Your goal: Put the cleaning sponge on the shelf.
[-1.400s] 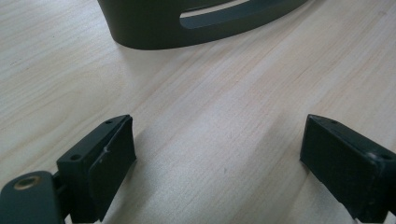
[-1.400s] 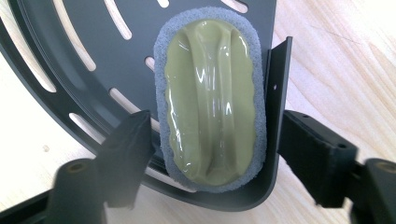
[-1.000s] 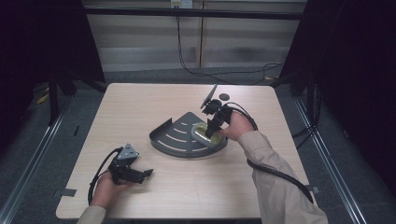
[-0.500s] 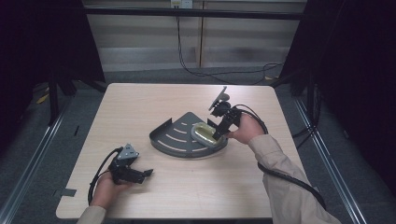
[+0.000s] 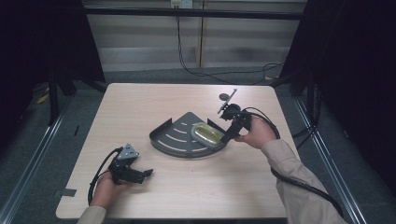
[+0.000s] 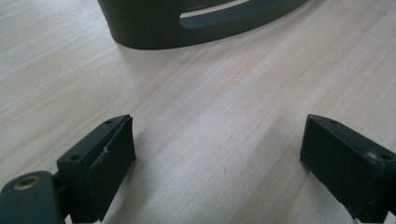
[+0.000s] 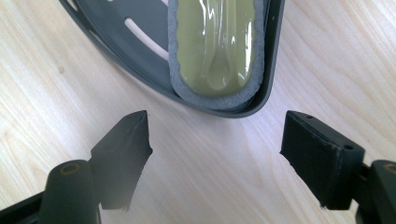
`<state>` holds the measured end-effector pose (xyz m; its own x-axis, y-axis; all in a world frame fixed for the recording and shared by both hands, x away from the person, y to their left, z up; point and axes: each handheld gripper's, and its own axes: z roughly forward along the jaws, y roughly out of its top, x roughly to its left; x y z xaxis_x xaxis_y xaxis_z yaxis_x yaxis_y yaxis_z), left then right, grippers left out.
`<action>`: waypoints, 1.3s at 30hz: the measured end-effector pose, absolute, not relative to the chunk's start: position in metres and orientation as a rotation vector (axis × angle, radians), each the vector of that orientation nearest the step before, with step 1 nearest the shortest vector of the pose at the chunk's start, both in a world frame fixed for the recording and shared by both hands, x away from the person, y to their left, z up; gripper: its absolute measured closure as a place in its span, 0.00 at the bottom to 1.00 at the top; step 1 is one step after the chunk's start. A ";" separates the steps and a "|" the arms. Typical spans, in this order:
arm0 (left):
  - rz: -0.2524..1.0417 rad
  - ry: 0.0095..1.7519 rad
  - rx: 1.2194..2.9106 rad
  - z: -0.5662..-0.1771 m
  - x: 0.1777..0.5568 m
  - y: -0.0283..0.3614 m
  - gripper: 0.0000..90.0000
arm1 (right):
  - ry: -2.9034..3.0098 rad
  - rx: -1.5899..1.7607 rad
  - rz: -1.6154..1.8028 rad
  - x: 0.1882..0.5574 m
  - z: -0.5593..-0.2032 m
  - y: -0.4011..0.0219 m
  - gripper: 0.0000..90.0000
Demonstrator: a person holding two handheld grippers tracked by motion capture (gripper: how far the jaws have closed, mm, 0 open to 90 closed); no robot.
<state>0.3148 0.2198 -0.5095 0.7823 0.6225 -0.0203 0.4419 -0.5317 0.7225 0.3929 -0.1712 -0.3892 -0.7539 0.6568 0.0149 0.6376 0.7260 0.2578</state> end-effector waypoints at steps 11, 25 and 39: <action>0.310 0.779 2.230 -0.509 0.315 0.220 0.11 | 2.863 1.039 0.412 0.377 -0.395 -0.185 0.25; 0.310 0.780 2.229 -0.509 0.315 0.220 0.11 | 2.860 1.024 0.443 0.362 -0.401 -0.197 0.24; 0.310 0.778 2.232 -0.509 0.315 0.221 0.11 | 2.860 0.999 0.446 0.347 -0.409 -0.204 0.21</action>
